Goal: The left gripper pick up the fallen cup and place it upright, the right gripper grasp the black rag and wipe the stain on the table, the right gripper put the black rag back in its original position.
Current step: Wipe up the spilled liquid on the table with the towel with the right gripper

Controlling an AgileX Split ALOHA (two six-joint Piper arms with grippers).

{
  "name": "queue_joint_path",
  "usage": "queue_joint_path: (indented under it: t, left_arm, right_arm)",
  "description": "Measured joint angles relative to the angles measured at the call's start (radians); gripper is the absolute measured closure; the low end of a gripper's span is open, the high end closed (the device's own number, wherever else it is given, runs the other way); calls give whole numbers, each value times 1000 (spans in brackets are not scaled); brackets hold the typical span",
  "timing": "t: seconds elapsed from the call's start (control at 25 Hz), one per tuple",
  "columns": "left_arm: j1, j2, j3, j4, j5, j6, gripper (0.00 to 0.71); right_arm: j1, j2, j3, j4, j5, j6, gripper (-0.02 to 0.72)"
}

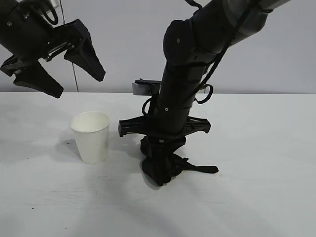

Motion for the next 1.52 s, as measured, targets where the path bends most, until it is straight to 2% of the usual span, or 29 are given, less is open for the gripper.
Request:
queue_joint_path:
  t: [0.16,0.36,0.64,0.76,0.92,1.08,1.36,1.52]
  left_arm:
    - [0,0,0,1,12,0,16]
    - [0,0,0,2,12,0,16]
    - [0,0,0,2,12,0,16]
    - [0,0,0,2,12,0,16]
    - [0,0,0,2,12,0,16]
    - [0,0,0,2,11,0,16]
    - [0,0,0,2,11,0,16]
    - [0,0,0,2,11,0,16]
  right_arm:
    - [-43,0,0,-45,-5,24,568]
    - [-149,0,-3,-65,-3,23,568]
    - [-261,-10,12,-68,24,-31,568]
    - [-263,-43,77,-55,-1,-48,568]
    - [-259,-123,224,-17,-76,-55,568]
    - [-229,-186,331,9,-102,-66,568]
    - [-180,-194,352,64,-187,-61,568]
    - [-206,-194,326,64,-184,-56,568]
